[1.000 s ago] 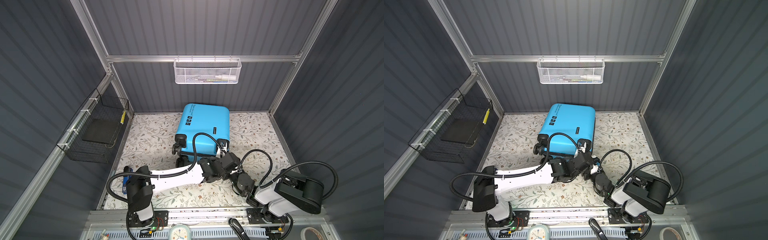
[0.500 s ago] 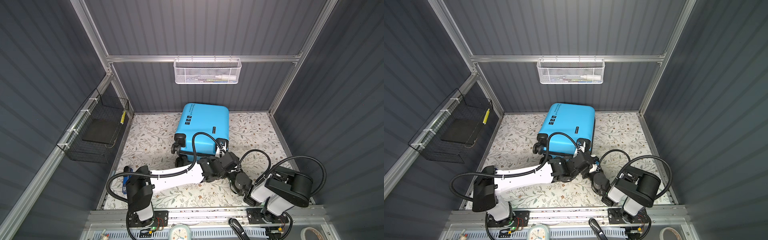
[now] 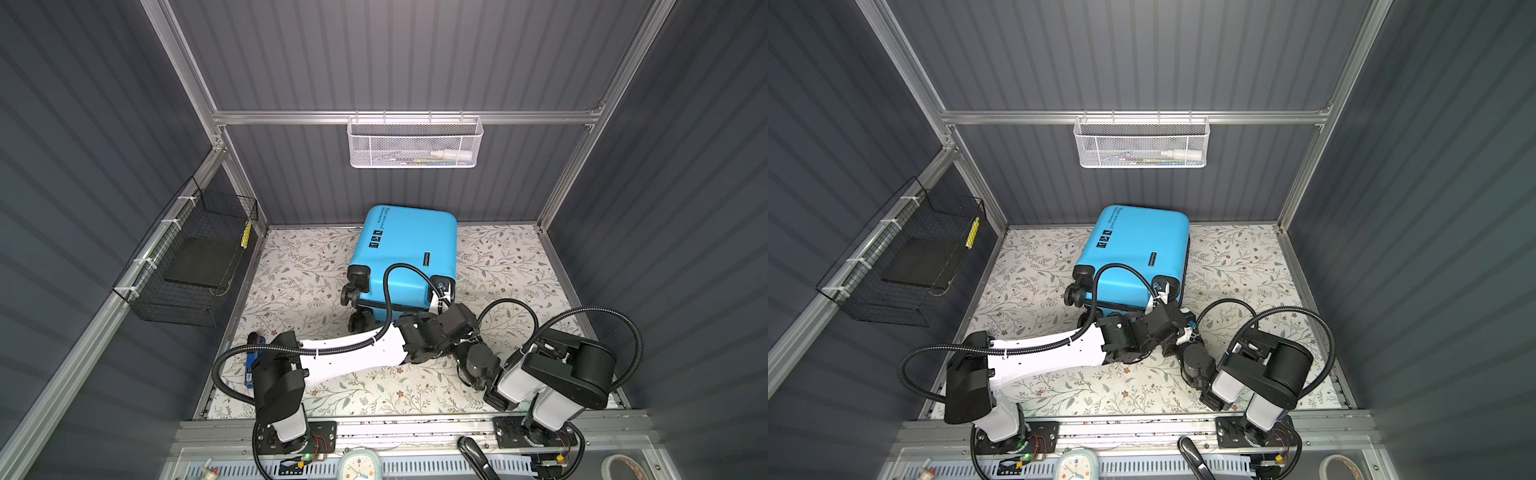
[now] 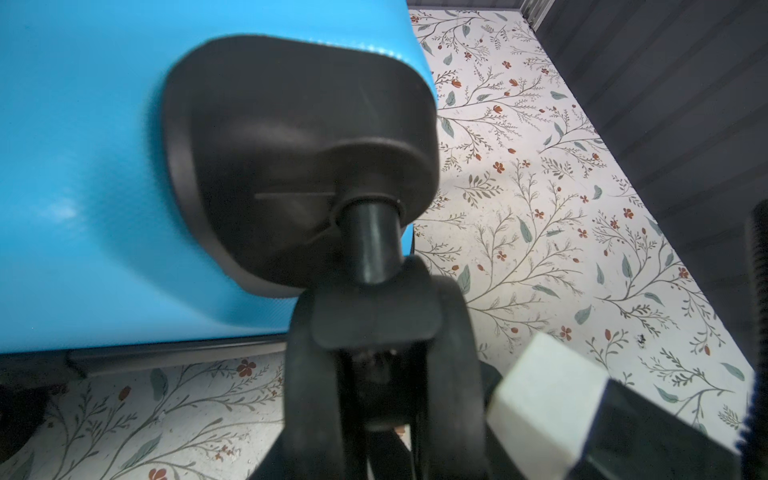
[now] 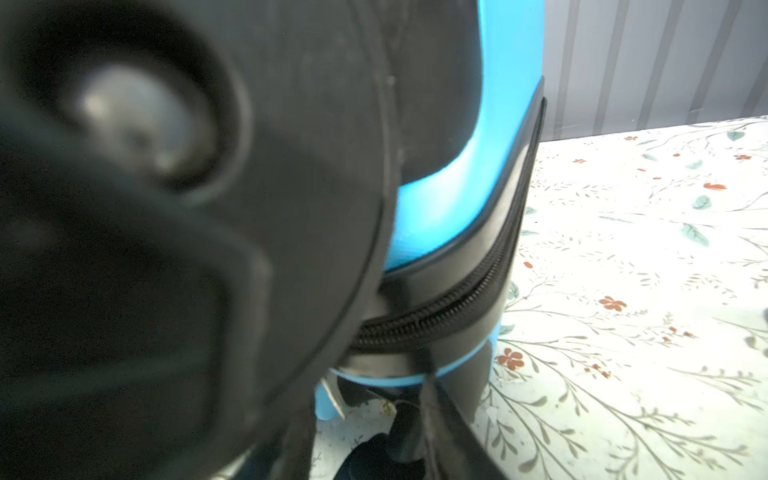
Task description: Pack the luggage
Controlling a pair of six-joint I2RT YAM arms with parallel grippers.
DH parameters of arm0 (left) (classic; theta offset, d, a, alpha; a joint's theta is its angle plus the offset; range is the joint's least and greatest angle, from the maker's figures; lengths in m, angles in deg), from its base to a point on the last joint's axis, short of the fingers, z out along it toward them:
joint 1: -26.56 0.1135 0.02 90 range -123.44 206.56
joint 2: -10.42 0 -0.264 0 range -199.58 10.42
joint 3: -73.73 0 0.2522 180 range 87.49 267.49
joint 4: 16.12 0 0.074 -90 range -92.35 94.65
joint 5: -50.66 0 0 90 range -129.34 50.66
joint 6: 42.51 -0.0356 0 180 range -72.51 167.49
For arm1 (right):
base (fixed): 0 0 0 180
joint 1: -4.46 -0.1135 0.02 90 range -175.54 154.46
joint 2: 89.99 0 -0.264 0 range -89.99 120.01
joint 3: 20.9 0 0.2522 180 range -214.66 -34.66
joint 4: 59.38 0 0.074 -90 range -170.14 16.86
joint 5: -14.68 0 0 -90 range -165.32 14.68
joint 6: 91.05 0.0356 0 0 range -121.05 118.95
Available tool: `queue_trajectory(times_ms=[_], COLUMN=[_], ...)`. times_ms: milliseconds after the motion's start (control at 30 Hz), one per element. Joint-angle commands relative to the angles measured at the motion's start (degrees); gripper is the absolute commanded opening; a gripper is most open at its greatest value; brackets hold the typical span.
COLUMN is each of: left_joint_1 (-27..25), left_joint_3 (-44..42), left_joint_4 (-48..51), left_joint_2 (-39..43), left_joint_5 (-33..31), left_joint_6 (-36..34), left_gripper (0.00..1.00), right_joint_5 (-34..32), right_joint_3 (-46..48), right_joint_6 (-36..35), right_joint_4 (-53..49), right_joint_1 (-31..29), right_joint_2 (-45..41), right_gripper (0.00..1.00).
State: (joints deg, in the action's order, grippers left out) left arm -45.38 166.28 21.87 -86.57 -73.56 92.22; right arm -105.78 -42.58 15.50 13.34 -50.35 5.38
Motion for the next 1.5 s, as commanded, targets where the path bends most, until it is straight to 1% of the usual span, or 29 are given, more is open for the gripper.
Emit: queue_trajectory(times_ms=[0, 167, 267, 367, 433, 567, 633, 700, 800, 933, 1067, 1200, 1267, 1467], left_joint_1=[-1.2, -1.1, -1.1, -1.2, -1.1, -1.1, -1.2, -1.2, -1.1, -1.1, -1.2, -1.2, -1.1, -1.1], left_joint_3=[4.6, 4.3, 4.1, 3.0, 2.8, 3.0, 3.0, 2.9, 2.8, 2.8, 2.8, 3.1, 3.4, 3.4], left_joint_4=[-9.7, -9.8, -10.1, -11.7, -11.9, -11.8, -11.8, -11.9, -11.9, -11.8, -11.8, -11.6, -11.4, -10.9], left_joint_2=[3.4, 3.6, 3.9, 4.6, 4.8, 4.7, 4.7, 4.8, 5.1, 5.5, 5.7, 5.8, 6.1, 7.2], left_joint_5=[1.8, 1.7, 1.7, 2.1, 2.0, 2.0, 1.9, 1.8, 1.4, 1.2, 1.2, 1.0, 0.9, 0.1], left_joint_6=[-1.3, -1.3, -0.9, -0.4, -0.3, -0.3, -0.4, -0.3, -0.5, -0.8, -1.0, -1.4, -1.5, -2.5], left_gripper=[0.00, 0.00, 0.00, 0.00, 0.00, 0.00, 0.00, 0.00, 0.00, 0.00, 0.00, 0.00, 0.00, 0.00], right_joint_5=[6.5, 6.9, 7.3, 7.1, 7.2, 6.8, 6.4, 6.1, 5.1, 3.2, 1.8, 0.3, 0.7, 6.9], right_joint_3=[-2.6, -3.7, -4.3, -4.7, -4.8, -4.5, -4.0, -3.5, -2.3, 0.2, 2.5, 4.6, 5.3, 7.4], right_joint_6=[-3.0, -3.2, -2.9, -3.0, -2.9, -2.5, -2.2, -1.9, -1.1, 0.0, 0.2, 0.1, -0.7, 1.8], right_joint_4=[-1.8, -1.8, -1.8, -1.8, -1.8, -1.8, -1.8, -1.8, -1.8, -1.7, -1.7, -1.7, -1.7, -1.7], right_joint_1=[-1.3, -1.9, -2.0, -2.5, -2.7, -3.2, -3.5, -3.8, -4.0, -4.0, -4.0, -4.0, -4.0, -3.7], right_joint_2=[1.3, 1.8, 2.4, 2.7, 2.6, 2.5, 2.3, 2.1, 1.4, -0.2, -1.7, -3.3, -4.4, -8.4], right_gripper=[0.47, 0.47, 0.44, 0.37, 0.31, 0.21, 0.20, 0.22, 0.29, 0.43, 0.50, 0.53, 0.53, 0.53])
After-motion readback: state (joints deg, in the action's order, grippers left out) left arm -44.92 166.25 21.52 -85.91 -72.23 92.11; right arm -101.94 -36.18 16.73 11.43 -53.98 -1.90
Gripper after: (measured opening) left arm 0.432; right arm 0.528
